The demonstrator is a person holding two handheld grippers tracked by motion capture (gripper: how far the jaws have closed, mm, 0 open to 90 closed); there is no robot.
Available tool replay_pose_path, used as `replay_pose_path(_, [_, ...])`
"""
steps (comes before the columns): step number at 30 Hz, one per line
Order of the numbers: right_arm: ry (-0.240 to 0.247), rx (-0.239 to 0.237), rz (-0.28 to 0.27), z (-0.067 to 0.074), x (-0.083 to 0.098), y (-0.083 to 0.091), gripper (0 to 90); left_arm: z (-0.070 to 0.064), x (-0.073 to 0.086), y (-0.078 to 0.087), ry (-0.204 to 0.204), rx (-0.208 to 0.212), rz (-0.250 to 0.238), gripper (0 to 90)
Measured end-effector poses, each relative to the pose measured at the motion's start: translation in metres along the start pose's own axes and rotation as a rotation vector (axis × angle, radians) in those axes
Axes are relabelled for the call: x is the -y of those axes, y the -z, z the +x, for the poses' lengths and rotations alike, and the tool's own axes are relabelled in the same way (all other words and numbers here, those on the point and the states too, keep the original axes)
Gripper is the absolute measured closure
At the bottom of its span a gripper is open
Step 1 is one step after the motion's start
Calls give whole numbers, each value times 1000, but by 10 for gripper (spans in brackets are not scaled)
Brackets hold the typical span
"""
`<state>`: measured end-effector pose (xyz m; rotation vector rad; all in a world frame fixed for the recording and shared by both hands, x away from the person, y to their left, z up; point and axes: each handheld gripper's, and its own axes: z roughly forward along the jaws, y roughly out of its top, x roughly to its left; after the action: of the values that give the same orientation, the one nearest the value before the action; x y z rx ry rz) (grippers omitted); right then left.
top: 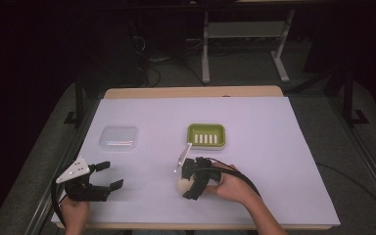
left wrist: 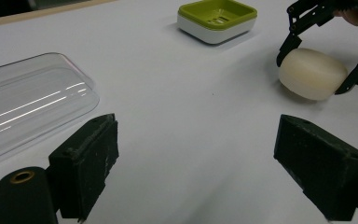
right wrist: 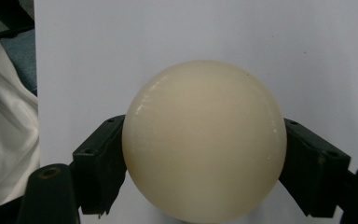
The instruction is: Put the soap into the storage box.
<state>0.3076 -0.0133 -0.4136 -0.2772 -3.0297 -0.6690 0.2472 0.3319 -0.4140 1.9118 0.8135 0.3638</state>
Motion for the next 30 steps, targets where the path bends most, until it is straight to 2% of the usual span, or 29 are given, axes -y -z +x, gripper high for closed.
replay_pose_path(10, [-2, 16, -2, -4, 1, 16, 222, 0, 0, 0, 3, -1, -2, 131])
replay_pose_path(17, [-13, 5, -46, -11, 5, 26, 222, 0, 0, 0, 3, -3, -3, 131])
replay_pose_path(30, [-18, 28, -62, -17, 3, 44, 222, 0, 0, 0, 1, -3, -2, 131])
